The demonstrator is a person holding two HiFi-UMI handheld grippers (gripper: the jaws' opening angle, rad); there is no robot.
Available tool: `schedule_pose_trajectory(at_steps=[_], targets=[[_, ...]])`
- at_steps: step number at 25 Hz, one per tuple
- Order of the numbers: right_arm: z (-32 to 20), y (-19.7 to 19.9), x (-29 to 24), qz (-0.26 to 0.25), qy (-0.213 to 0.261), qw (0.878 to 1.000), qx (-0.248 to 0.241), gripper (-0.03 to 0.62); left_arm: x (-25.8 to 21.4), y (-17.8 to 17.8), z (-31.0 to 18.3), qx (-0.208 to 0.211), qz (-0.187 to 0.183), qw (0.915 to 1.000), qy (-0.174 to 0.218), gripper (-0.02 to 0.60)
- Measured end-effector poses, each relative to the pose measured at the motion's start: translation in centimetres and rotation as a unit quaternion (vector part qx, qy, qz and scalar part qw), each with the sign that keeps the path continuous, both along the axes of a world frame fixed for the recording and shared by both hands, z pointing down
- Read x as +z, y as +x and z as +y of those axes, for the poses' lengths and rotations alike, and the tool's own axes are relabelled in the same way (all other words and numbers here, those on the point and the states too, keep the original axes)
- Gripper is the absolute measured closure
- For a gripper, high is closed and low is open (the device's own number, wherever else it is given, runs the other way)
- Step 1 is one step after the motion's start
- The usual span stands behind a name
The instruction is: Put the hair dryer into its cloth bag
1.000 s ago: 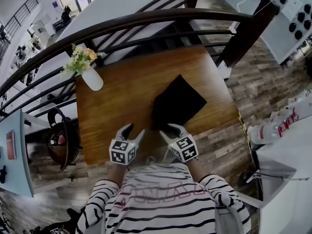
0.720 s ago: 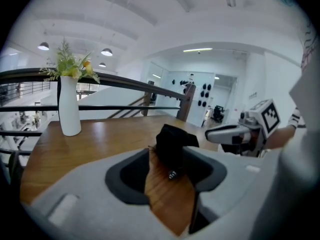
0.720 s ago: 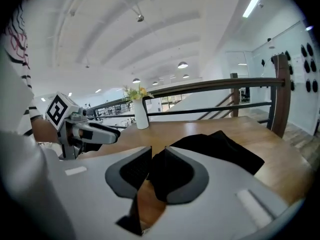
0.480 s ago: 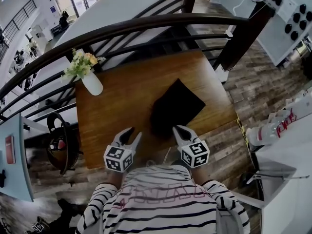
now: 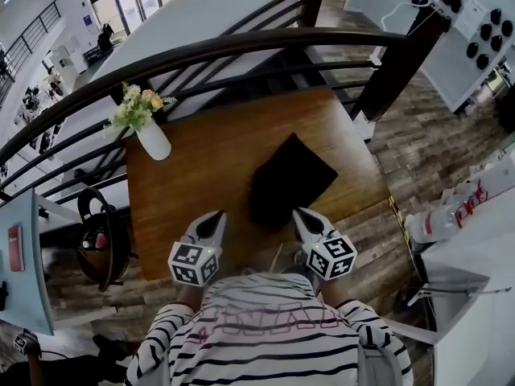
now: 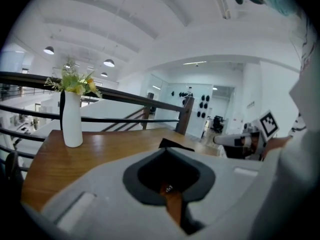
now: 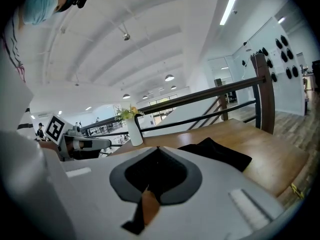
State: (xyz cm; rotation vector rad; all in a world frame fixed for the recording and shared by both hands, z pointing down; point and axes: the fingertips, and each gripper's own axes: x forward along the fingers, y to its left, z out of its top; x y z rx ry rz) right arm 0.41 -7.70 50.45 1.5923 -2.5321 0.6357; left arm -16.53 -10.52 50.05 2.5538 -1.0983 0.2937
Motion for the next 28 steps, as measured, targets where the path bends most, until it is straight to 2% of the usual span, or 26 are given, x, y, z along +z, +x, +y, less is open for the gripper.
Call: schedule_pose_trajectory(at_steps=[5,18,28], targets=[[0.5,0.4,-0.4,0.008,0.007,1.000,0.002,0.594,-0.1,-0.4,0.3,-0.012,0.008,0.9999,-0.001,0.580],[0.6,-1.5,-1.9,0.032,0.033,0.999,0.006,0.594,0.6,-1.5,1.7,-0.009,0.012,0.9999,-0.003,0.580],[0.3,-1.9,-2.3,0.044,0.044,0.998,0.008,0.594,0.9,-1.2,2.3,-0.003,0.000,1.0000,-0.005,0.580]])
